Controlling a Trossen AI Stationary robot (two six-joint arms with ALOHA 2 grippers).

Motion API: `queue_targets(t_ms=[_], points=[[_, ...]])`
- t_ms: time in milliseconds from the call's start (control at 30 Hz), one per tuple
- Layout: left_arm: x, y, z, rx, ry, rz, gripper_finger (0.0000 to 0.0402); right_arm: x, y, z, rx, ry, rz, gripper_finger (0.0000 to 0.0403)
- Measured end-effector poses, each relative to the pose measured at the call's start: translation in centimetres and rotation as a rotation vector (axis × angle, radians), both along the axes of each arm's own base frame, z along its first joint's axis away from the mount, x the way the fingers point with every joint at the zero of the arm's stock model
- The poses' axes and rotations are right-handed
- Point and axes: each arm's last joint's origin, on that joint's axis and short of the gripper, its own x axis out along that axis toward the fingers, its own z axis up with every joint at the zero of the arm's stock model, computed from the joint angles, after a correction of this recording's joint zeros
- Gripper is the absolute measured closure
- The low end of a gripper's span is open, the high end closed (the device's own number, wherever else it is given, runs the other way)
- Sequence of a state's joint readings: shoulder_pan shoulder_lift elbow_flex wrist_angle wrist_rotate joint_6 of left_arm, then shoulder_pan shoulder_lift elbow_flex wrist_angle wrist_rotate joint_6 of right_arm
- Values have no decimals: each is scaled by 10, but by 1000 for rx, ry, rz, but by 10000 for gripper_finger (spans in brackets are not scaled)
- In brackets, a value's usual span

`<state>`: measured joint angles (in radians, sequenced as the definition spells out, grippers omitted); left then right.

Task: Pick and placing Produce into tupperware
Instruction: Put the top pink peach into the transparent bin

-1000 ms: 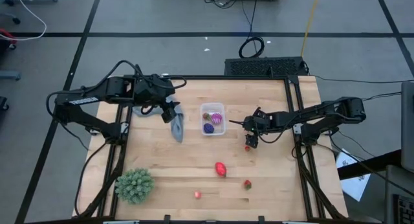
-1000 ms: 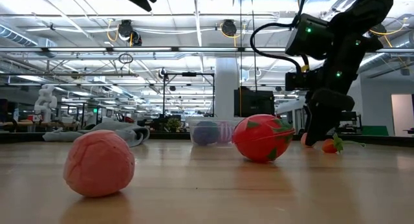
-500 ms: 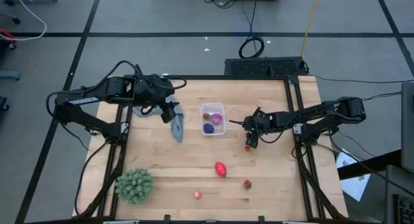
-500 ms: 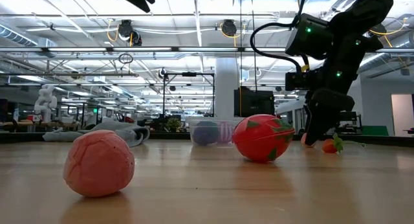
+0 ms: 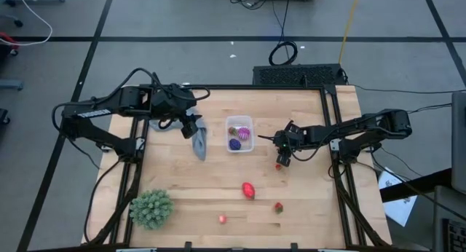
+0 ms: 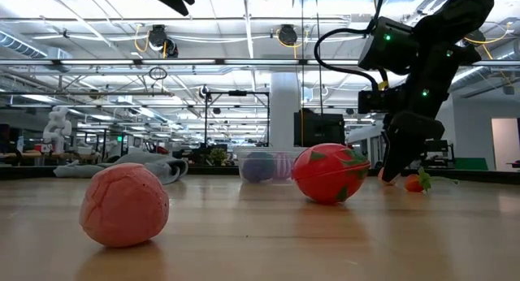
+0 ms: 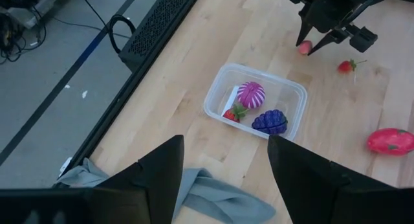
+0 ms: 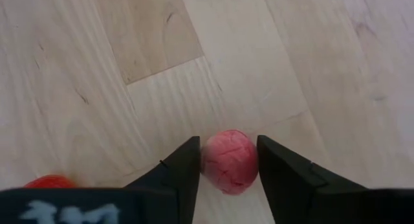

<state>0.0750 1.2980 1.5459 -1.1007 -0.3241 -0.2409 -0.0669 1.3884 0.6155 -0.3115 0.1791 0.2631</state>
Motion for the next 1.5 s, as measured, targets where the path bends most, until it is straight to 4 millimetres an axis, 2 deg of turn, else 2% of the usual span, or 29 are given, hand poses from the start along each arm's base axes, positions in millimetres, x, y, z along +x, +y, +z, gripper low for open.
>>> queue_targets(t_ms=[167, 533, 700, 1000, 1233, 1367, 1500], points=[[0, 0, 0, 0, 0, 0, 172, 0, 0, 0, -9, 4, 19, 284], [0, 0, 0, 0, 0, 0, 172, 3, 0, 4, -17, 2, 36, 283], [0, 0, 0, 0, 4, 0, 172, 18, -1, 22, -45, -54, 85, 282], [0, 0, 0, 4, 7, -5, 172, 51, -3, 72, -128, -214, 191, 282], [0, 0, 0, 16, 14, -19, 172, 66, -4, 103, -159, -313, 249, 282], [0, 0, 0, 16, 15, -20, 172, 77, -3, 111, -153, -346, 282, 282], [0, 0, 0, 17, 14, -20, 172, 98, -6, 106, -156, -306, 324, 281]])
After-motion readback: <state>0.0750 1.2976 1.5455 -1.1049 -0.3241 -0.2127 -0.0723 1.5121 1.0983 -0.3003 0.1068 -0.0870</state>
